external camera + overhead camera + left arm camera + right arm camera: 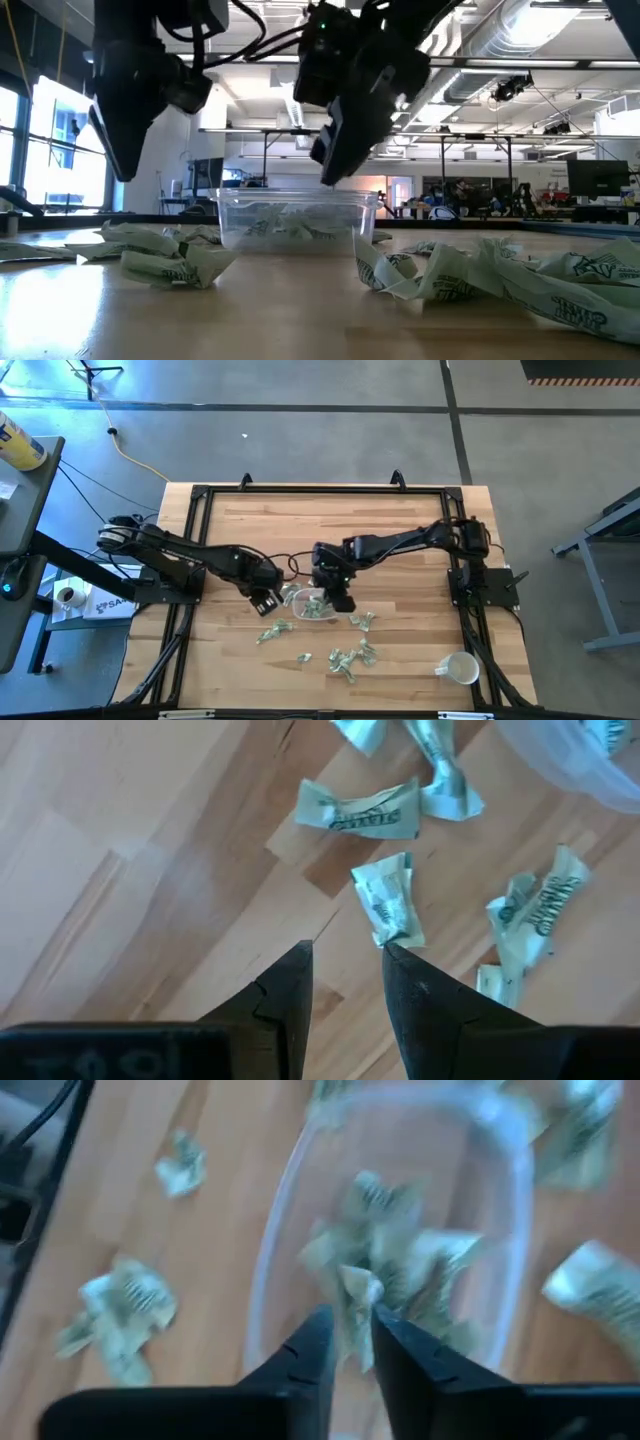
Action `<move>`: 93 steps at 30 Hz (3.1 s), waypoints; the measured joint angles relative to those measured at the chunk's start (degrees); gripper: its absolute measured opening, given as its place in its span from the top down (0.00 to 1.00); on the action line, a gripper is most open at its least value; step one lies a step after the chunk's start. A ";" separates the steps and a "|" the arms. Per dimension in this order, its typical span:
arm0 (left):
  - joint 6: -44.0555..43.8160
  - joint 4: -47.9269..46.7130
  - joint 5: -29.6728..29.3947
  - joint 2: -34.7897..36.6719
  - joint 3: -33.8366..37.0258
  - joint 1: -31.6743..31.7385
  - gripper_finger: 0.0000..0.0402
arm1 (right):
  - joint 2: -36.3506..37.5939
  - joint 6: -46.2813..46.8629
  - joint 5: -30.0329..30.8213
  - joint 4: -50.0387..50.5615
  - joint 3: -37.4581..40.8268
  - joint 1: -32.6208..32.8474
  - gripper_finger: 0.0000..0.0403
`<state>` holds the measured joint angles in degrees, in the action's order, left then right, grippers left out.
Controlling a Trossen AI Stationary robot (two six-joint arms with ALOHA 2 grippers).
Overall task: Pick and place Stevia / Truvia into bins
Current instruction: Put the green stevia packet into the transparent bin
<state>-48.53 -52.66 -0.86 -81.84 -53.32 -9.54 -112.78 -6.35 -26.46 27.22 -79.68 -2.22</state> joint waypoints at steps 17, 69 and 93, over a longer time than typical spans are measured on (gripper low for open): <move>-3.65 6.14 -5.31 1.22 2.85 -8.24 0.59 | 10.16 -5.34 36.81 18.60 0.10 2.84 0.32; 19.85 23.64 10.31 -19.03 -18.47 5.02 0.90 | 43.24 15.46 48.73 21.69 28.74 3.01 0.32; 10.88 -0.64 1.96 -4.71 -20.67 0.17 0.32 | 29.66 2.63 30.35 -18.73 42.35 20.69 0.32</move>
<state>-37.65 -53.30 1.10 -86.55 -73.99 -9.37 -83.12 -3.72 3.89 8.49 -37.33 18.48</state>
